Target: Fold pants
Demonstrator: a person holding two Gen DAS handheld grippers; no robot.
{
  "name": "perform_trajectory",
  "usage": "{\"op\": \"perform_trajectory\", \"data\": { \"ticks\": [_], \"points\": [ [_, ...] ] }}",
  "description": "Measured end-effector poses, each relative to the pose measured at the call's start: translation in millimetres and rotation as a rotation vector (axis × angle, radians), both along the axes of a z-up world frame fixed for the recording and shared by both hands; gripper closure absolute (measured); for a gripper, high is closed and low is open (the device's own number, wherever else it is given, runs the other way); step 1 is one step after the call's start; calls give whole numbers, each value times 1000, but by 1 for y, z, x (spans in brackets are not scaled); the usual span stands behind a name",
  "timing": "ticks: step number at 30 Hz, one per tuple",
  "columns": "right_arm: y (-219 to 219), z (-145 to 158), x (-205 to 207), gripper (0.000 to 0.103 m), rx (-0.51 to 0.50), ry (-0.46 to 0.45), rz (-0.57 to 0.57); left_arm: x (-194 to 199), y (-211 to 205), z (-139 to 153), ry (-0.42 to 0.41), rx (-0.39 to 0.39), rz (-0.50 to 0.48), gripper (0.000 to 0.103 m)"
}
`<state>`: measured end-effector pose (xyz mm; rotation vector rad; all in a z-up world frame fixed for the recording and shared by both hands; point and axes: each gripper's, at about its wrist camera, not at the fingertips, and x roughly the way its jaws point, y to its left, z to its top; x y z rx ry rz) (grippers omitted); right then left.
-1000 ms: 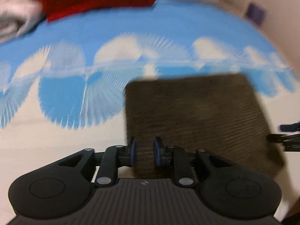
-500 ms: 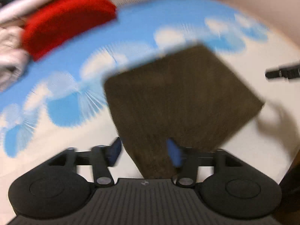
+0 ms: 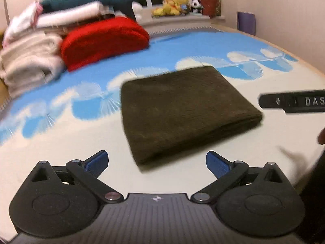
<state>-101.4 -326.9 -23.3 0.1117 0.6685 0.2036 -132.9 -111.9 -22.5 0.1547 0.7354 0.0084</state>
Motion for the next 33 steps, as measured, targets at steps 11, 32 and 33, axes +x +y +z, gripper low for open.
{"op": "perform_trajectory", "data": {
  "ticks": [11, 32, 33],
  "points": [
    [8, -14, 6, 1, -45, 77, -26, 34, 33, -20, 142, -210, 163, 0],
    [9, -23, 7, 1, -86, 102, -26, 46, 29, -34, 186, -231, 200, 0],
    [9, -23, 7, 1, -85, 102, -25, 46, 29, -34, 186, -227, 200, 0]
  ]
}}
